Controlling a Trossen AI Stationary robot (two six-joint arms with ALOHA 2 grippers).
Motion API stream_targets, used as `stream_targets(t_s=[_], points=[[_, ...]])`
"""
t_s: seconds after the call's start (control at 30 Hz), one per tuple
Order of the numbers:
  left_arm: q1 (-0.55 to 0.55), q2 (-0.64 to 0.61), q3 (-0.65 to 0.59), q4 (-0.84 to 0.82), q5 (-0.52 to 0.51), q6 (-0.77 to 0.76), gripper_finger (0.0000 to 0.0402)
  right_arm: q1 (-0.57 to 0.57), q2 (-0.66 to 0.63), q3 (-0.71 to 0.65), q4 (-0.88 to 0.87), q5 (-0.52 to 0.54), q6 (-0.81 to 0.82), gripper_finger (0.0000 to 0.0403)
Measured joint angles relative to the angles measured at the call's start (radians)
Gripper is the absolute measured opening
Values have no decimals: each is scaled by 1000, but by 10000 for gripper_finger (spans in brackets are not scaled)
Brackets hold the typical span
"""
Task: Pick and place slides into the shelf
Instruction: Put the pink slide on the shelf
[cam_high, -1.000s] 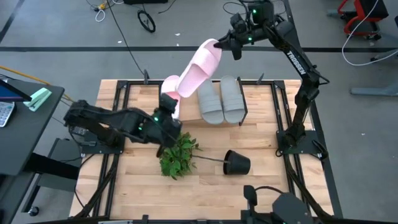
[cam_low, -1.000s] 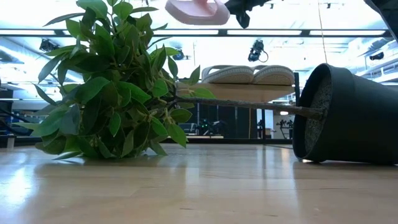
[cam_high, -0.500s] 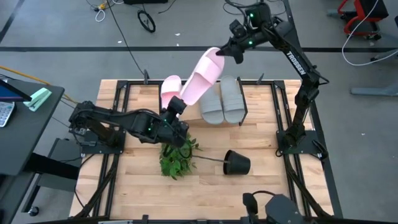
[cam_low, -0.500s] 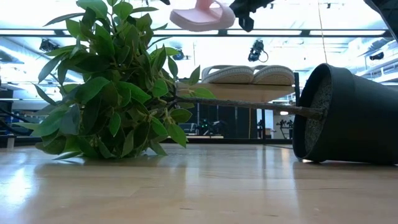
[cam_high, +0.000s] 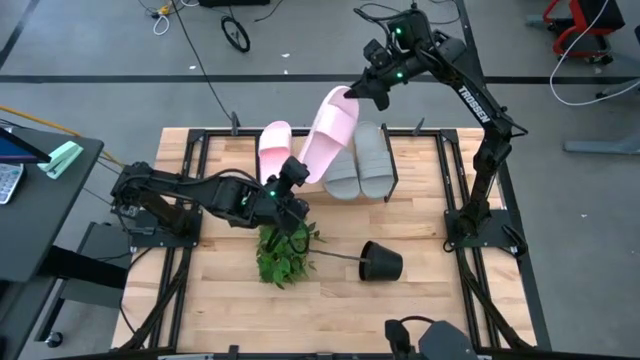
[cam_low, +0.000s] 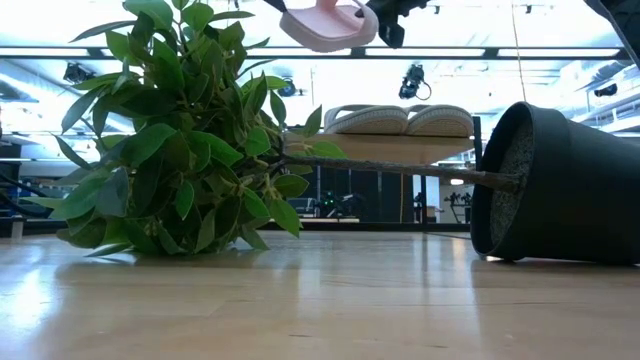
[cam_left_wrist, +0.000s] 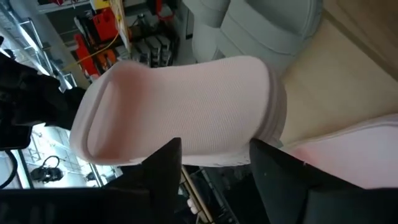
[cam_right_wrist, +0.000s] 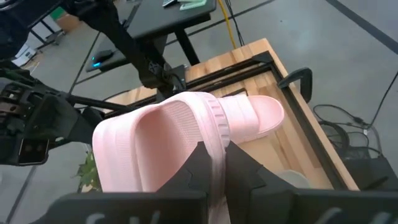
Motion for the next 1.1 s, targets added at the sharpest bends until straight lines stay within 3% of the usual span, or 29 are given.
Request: stream_targets(t_s=[0.37, 0.8, 1.1], points=[[7, 0, 0, -62, -32, -14, 246, -21, -6, 0, -36, 1, -16, 25], [54, 0, 0, -96, -28, -71, 239, -21, -15, 0, -6, -42, 13, 24], [64, 6, 1, -98, 23, -83, 243, -23, -15, -1, 71, -148, 78, 24]])
